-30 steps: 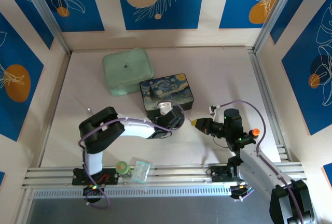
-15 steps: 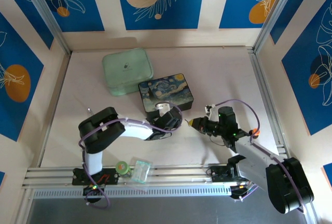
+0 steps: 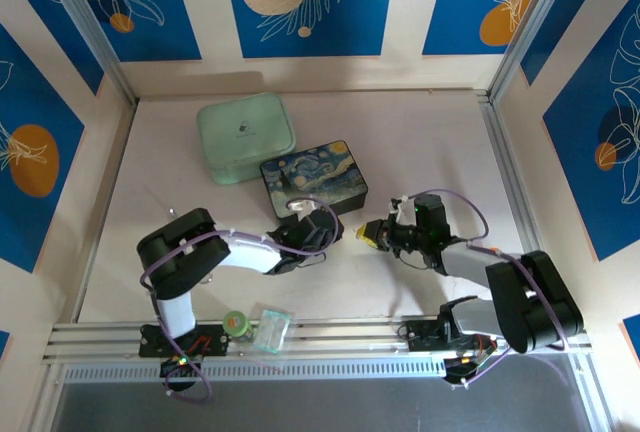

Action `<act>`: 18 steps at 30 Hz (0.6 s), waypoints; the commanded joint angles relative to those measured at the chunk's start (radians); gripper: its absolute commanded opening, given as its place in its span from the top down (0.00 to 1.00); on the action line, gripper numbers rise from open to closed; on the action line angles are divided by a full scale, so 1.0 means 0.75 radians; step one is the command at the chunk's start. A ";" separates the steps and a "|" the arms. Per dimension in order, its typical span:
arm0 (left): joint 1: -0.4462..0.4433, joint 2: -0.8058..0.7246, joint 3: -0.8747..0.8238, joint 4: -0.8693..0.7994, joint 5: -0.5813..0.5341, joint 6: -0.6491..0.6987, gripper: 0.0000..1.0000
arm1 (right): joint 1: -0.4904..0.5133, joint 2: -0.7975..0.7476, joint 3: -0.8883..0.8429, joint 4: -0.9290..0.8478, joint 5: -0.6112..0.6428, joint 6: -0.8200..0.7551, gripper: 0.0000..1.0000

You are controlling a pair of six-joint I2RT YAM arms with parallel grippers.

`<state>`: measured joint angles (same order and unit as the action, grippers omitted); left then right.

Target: Unlock a padlock with a key

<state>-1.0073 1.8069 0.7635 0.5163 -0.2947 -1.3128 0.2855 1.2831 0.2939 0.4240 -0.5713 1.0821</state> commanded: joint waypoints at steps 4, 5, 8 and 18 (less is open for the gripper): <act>0.019 -0.022 -0.057 0.077 0.045 -0.245 1.00 | -0.023 0.066 0.071 0.032 -0.176 0.051 1.00; 0.019 -0.022 -0.062 0.094 0.045 -0.257 1.00 | -0.029 0.074 0.070 0.036 -0.184 0.056 1.00; 0.020 -0.029 -0.065 0.099 0.037 -0.276 1.00 | -0.044 0.110 0.072 0.027 -0.207 0.047 1.00; 0.042 -0.054 -0.067 0.065 0.047 -0.261 1.00 | -0.081 0.102 0.102 -0.180 -0.267 -0.085 1.00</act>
<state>-0.9951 1.7676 0.7357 0.5652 -0.2924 -1.4322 0.2329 1.3689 0.3481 0.3649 -0.7235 1.0615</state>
